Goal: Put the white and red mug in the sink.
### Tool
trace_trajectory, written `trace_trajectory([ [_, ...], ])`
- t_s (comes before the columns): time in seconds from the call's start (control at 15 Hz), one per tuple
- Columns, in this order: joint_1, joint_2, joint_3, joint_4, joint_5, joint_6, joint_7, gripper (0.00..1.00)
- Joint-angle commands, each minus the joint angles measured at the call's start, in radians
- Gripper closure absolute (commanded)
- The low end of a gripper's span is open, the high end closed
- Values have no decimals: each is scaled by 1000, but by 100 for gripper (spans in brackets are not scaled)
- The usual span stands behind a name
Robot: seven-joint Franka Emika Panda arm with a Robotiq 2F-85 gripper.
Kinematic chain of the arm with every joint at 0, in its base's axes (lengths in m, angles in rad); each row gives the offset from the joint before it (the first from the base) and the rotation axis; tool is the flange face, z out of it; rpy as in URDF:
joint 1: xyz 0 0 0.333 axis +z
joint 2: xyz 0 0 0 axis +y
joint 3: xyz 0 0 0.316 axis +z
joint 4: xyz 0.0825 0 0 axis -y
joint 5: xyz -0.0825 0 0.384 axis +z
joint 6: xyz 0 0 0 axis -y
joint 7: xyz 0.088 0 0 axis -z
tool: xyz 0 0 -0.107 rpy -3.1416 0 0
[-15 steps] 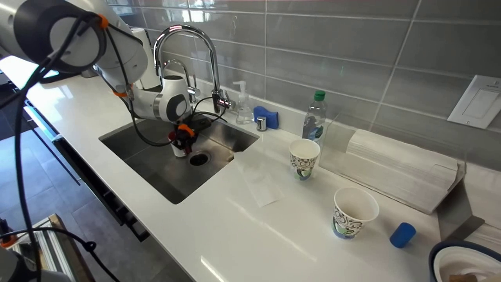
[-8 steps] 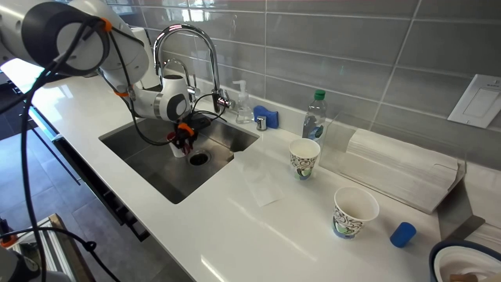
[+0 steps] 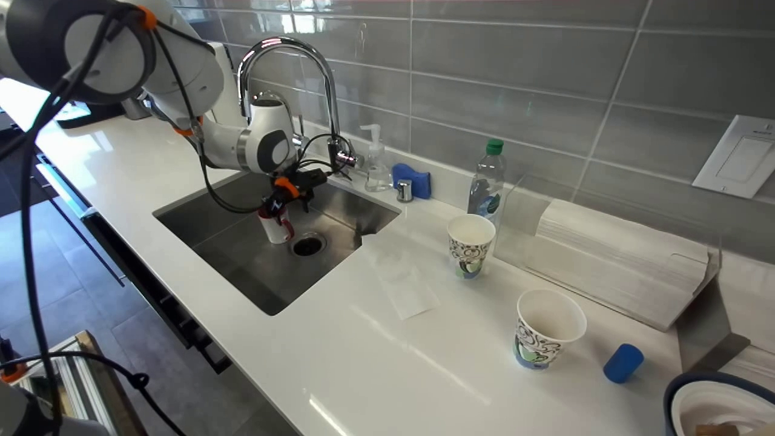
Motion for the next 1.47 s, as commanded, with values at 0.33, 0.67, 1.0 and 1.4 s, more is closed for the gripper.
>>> trace_trajectory([
  [0.33,-54,-291,38,-212,218,-188,137,0],
  [0.67,-64,-506,-52,-341,225,-243,269,0],
  [1.0,-77,-717,-142,-399,232,-316,429,0],
  [1.4,-34,-935,-151,-419,254,-433,764,0],
])
